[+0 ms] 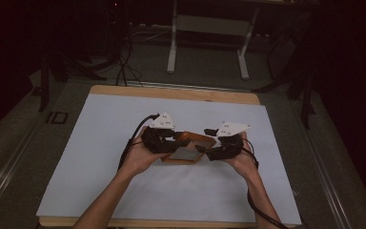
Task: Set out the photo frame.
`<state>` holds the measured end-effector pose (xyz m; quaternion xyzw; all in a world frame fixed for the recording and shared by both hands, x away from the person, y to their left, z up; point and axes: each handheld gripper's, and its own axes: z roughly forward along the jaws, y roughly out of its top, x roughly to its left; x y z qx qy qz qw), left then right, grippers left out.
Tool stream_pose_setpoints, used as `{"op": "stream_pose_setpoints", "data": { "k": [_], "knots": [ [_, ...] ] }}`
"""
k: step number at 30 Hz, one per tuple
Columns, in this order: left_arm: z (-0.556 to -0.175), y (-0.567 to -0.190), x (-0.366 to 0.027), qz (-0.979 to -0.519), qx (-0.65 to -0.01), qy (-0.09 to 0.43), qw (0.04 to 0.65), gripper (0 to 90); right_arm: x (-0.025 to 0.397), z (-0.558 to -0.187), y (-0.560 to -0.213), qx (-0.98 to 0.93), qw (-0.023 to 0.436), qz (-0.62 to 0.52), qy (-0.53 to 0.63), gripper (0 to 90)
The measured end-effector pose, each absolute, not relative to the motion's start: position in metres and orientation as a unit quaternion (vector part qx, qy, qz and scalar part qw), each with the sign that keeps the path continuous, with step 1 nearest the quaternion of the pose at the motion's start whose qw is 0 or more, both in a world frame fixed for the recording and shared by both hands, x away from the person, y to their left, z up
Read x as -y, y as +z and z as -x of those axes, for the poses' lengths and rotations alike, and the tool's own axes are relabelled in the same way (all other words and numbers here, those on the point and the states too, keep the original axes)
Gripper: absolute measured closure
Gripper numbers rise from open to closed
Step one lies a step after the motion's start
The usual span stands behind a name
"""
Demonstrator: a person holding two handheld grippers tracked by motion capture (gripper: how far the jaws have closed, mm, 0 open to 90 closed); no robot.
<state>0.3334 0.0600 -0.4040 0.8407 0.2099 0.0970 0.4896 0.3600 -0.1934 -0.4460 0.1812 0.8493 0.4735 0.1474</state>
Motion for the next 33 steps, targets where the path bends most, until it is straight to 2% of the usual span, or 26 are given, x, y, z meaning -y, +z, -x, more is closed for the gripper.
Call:
{"op": "stream_pose_setpoints", "data": {
  "k": [3,12,27,33],
  "knots": [
    [-0.335,-0.403,-0.056,-0.842,-0.199,0.095,0.492,68.8,0.190,-0.359,-0.445,-0.856,0.145,-0.169,0.467,27.7],
    [-0.341,-0.402,-0.050,-0.837,-0.200,0.085,0.502,66.8,0.196,-0.355,-0.443,-0.861,0.160,-0.157,0.456,40.0],
    [-0.353,-0.402,-0.055,-0.822,-0.220,0.055,0.522,55.8,0.210,-0.350,-0.439,-0.866,0.157,-0.144,0.453,62.4],
    [-0.354,-0.403,-0.054,-0.819,-0.214,0.060,0.528,52.7,0.211,-0.347,-0.438,-0.871,0.164,-0.135,0.444,64.5]
  ]
}}
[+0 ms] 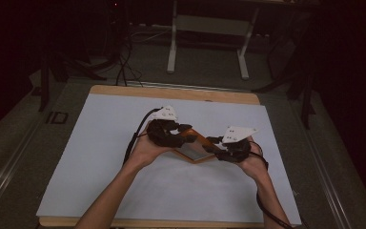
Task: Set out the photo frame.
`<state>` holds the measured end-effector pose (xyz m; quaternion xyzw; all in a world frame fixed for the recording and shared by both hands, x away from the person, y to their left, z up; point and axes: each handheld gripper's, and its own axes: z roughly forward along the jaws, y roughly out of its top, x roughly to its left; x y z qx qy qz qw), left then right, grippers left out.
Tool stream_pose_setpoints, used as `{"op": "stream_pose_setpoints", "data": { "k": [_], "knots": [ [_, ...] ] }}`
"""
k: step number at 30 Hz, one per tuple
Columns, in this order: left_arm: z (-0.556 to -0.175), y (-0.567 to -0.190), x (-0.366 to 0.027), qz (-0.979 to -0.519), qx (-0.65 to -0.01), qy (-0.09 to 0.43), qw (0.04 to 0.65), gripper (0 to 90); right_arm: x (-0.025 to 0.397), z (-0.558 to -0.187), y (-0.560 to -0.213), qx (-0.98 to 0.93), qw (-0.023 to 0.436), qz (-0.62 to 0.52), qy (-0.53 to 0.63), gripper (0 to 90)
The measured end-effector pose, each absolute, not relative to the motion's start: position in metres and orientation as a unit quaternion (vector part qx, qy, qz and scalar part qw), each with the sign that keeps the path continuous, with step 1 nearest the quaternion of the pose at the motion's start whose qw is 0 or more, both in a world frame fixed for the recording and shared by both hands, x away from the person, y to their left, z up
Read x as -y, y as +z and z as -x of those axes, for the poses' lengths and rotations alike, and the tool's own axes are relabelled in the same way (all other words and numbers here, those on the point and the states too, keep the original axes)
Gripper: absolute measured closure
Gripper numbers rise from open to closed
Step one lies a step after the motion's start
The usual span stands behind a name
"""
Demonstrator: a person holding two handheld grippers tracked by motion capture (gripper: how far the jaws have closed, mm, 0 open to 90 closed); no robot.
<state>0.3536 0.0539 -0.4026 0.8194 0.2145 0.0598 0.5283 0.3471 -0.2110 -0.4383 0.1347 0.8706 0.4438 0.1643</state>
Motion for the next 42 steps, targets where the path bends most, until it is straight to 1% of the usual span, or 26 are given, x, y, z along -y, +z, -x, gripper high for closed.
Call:
{"op": "stream_pose_setpoints", "data": {
  "k": [6,10,17,27,33,38,39,42],
  "knots": [
    [-0.355,-0.403,-0.062,-0.811,-0.226,0.065,0.536,46.5,0.214,-0.345,-0.439,-0.872,0.168,-0.136,0.440,66.4],
    [-0.355,-0.406,-0.073,-0.797,-0.244,0.080,0.546,42.9,0.219,-0.345,-0.441,-0.871,0.170,-0.142,0.439,68.1],
    [-0.360,-0.421,-0.093,-0.774,-0.282,0.081,0.561,41.3,0.228,-0.343,-0.444,-0.870,0.168,-0.150,0.439,68.5],
    [-0.360,-0.448,-0.095,-0.770,-0.285,0.070,0.567,39.4,0.233,-0.342,-0.446,-0.868,0.169,-0.158,0.439,68.5],
    [-0.360,-0.463,-0.087,-0.782,-0.279,0.068,0.553,40.6,0.236,-0.341,-0.448,-0.867,0.171,-0.162,0.438,68.5],
    [-0.361,-0.478,-0.074,-0.798,-0.268,0.065,0.536,45.8,0.240,-0.340,-0.450,-0.866,0.172,-0.168,0.439,68.5],
    [-0.361,-0.482,-0.069,-0.804,-0.265,0.068,0.528,48.9,0.242,-0.339,-0.451,-0.865,0.174,-0.170,0.438,68.5],
    [-0.362,-0.487,-0.064,-0.810,-0.261,0.068,0.521,50.7,0.244,-0.338,-0.452,-0.865,0.175,-0.174,0.436,68.5]
  ]
}}
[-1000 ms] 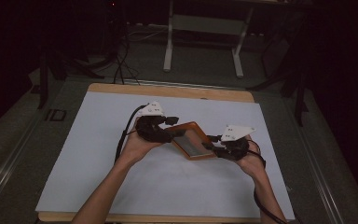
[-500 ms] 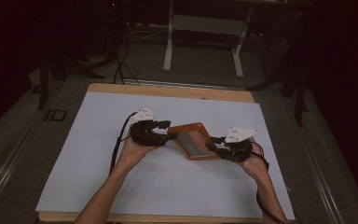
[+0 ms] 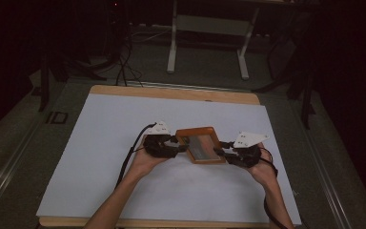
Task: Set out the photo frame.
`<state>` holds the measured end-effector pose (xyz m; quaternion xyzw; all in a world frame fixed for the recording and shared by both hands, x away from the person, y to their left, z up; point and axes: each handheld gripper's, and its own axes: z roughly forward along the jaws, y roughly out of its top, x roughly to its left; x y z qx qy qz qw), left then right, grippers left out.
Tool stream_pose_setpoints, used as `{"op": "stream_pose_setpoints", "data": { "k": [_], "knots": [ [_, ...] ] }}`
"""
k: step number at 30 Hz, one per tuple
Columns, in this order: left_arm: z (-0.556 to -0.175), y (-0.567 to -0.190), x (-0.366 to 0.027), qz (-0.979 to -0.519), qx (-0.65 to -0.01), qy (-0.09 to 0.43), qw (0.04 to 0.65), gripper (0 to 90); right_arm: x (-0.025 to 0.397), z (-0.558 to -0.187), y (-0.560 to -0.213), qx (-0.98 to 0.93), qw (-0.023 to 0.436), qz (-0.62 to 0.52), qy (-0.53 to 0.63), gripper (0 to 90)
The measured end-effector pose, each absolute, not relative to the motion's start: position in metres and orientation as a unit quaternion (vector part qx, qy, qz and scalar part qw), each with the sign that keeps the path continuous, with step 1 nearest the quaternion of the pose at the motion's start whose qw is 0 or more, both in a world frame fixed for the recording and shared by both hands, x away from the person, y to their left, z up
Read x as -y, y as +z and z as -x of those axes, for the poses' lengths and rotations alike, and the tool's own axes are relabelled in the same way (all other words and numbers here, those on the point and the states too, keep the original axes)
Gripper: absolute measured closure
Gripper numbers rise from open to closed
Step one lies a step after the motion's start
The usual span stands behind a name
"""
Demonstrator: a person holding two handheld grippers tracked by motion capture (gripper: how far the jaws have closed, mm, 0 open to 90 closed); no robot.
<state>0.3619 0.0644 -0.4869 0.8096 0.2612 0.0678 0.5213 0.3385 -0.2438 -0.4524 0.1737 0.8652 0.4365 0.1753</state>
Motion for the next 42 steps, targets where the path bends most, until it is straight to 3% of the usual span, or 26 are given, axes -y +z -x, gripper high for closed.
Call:
{"op": "stream_pose_setpoints", "data": {
  "k": [23,42],
  "knots": [
    [-0.365,-0.495,-0.029,-0.833,-0.227,0.067,0.500,64.0,0.267,-0.338,-0.471,-0.858,0.176,-0.221,0.429,65.3],
    [-0.363,-0.490,-0.034,-0.837,-0.232,0.070,0.490,64.9,0.266,-0.344,-0.479,-0.849,0.146,-0.237,0.450,65.1]
  ]
}}
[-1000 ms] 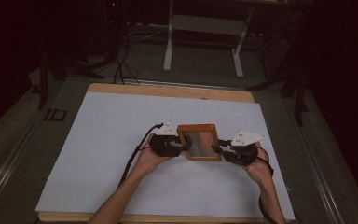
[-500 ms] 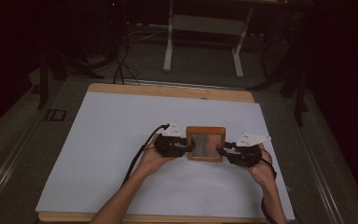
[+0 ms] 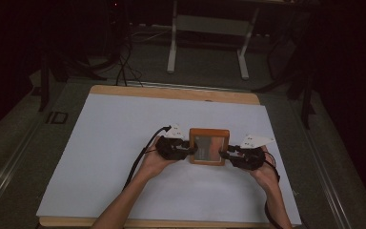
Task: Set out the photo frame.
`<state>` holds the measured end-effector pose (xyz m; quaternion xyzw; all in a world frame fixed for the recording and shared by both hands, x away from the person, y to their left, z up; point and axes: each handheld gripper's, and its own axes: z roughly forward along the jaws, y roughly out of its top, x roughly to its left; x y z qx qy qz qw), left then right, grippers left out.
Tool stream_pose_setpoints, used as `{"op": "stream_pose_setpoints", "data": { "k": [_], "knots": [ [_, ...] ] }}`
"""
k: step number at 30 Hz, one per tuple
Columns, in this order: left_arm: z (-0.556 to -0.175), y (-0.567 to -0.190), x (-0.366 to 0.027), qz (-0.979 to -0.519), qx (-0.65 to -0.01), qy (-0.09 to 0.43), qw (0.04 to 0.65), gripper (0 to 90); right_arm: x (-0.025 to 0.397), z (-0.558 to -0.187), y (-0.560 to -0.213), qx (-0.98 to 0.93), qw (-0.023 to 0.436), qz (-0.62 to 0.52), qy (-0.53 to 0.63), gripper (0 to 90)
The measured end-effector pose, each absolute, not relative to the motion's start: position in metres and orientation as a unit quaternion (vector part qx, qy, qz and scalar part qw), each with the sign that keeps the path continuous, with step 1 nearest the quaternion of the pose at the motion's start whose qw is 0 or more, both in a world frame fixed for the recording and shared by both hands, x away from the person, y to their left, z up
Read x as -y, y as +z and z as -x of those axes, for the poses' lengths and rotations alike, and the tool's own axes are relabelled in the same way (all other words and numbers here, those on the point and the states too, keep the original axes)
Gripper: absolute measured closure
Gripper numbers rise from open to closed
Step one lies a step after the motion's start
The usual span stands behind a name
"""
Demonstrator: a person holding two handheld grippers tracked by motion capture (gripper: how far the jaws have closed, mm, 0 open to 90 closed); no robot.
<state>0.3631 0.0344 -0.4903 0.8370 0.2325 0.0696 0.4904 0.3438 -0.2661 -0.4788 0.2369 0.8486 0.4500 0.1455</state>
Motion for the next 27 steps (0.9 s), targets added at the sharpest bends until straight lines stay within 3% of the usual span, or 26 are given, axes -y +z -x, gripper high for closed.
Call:
{"op": "stream_pose_setpoints", "data": {
  "k": [27],
  "knots": [
    [-0.348,-0.477,-0.077,-0.829,-0.271,0.072,0.483,64.5,0.226,-0.346,-0.471,-0.849,0.126,-0.216,0.466,65.3]
  ]
}}
